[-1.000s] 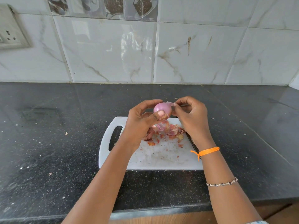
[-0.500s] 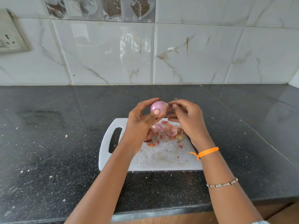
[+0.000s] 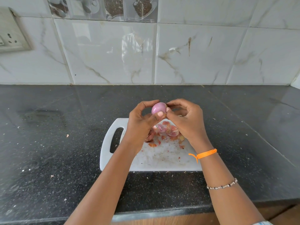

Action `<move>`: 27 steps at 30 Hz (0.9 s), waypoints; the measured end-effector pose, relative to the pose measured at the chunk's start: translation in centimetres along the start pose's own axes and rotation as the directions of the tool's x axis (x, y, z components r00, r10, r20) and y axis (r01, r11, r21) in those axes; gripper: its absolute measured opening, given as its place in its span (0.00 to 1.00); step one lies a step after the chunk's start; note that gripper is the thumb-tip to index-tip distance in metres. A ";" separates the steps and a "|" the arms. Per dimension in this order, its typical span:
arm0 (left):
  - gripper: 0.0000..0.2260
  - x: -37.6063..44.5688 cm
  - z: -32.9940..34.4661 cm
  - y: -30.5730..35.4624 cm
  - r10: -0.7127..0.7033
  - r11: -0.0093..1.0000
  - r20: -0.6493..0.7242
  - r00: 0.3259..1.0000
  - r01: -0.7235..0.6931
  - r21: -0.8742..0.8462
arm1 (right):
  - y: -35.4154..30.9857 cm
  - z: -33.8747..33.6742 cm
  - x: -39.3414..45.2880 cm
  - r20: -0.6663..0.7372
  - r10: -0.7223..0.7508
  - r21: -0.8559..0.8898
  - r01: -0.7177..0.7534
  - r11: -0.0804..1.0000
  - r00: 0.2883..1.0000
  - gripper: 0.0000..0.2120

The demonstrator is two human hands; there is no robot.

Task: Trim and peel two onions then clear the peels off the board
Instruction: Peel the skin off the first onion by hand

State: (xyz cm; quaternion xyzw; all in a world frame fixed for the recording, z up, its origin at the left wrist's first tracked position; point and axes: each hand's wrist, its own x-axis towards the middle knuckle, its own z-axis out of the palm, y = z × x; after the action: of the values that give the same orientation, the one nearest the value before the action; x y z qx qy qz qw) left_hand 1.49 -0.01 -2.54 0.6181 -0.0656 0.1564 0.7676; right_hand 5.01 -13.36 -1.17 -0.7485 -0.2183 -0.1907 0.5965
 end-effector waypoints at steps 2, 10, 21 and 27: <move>0.21 0.1 -0.1 0.0 -0.002 1.000 0.007 1.000 0.002 -0.001 | 0.1 0.0 0.0 0.006 0.001 -0.002 -0.001 1.000 1.000 0.05; 0.16 0.0 0.2 0.0 0.025 1.000 0.006 1.000 -0.025 0.017 | 0.7 -0.2 0.2 -0.057 -0.003 0.027 0.005 1.000 0.998 0.09; 0.16 0.2 -0.1 -0.2 0.025 1.000 -0.057 0.998 -0.025 0.002 | 1.1 -0.1 0.3 -0.086 -0.070 -0.050 0.066 0.997 0.994 0.10; 0.16 0.1 0.0 -0.1 0.010 1.000 -0.041 0.999 -0.010 0.005 | 1.1 -0.2 0.3 -0.011 0.019 0.019 -0.019 1.000 1.000 0.11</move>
State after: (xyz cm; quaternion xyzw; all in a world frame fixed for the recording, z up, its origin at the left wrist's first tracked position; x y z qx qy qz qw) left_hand 1.62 0.00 -2.60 0.6162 -0.0524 0.1731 0.7666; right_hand 5.82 -13.77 -1.85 -0.7438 -0.2098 -0.1871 0.6065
